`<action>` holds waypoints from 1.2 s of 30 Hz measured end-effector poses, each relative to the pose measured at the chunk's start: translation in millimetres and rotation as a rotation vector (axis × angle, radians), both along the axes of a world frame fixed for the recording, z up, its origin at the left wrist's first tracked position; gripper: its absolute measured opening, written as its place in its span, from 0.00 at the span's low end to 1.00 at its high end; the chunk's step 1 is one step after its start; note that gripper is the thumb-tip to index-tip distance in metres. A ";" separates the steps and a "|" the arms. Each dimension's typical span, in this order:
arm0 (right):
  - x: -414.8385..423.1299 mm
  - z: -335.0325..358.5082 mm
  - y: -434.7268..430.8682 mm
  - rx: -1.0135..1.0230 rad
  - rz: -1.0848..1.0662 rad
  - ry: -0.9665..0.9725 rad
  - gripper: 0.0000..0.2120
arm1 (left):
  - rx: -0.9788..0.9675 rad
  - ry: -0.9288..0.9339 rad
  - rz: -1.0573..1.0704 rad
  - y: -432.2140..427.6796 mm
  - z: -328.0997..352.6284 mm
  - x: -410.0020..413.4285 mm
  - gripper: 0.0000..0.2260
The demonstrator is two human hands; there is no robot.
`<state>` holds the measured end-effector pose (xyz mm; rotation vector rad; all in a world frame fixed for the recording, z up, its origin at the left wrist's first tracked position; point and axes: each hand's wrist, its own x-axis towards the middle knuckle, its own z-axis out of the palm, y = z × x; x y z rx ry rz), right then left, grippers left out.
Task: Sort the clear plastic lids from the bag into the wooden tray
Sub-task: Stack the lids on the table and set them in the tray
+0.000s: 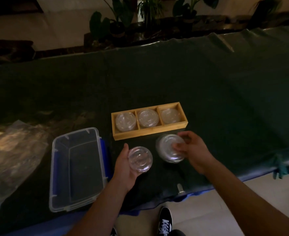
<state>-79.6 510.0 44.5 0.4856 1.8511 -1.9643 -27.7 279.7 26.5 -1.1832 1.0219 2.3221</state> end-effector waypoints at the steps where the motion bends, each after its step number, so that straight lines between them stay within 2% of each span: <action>1: 6.4 5.3 -14.3 -0.017 0.022 0.026 0.20 | -0.001 0.022 -0.032 1.9 1.3 0.6 0.24; 5: 21.1 7.2 -59.1 0.175 0.095 0.096 0.19 | -0.044 0.129 -0.178 8.6 5.8 3.2 0.24; 10: 29.6 -2.7 -74.1 0.254 0.216 0.199 0.18 | -0.137 0.193 -0.212 9.9 4.0 7.0 0.24; 12: 30.0 -5.4 -71.8 0.279 0.296 0.209 0.17 | -0.129 0.197 -0.224 7.9 2.9 7.2 0.27; 14: 28.8 -6.8 -67.4 0.312 0.364 0.223 0.17 | -0.126 0.209 -0.238 8.4 2.4 5.7 0.26; 16: 29.5 -7.6 -65.9 0.386 0.404 0.273 0.20 | -0.143 0.234 -0.225 12.5 0.0 4.2 0.20; 19: 31.3 -6.4 -61.3 0.548 0.442 0.390 0.31 | -0.209 0.235 -0.203 18.9 -5.1 3.1 0.16; 22: 32.9 0.8 -47.5 0.572 0.622 0.472 0.42 | -0.271 0.232 -0.207 20.2 -4.5 0.2 0.15; 24: 34.2 2.4 -41.6 0.691 0.777 0.577 0.48 | -0.306 0.244 -0.231 21.0 -4.1 -2.9 0.14; 26: 34.5 1.9 -40.9 0.821 0.842 0.705 0.50 | -0.309 0.255 -0.250 25.0 -3.9 -6.0 0.13; 29: 29.7 1.1 -41.7 0.892 0.830 0.811 0.49 | -0.341 0.254 -0.252 31.5 -5.7 -9.9 0.10; 34: 22.6 -8.4 -42.8 0.915 0.893 0.804 0.53 | -0.343 0.241 -0.228 40.2 -7.6 -15.2 0.06; 36: 20.5 -10.4 -42.6 0.880 0.876 0.813 0.51 | -0.328 0.240 -0.238 41.3 -8.2 -17.1 0.05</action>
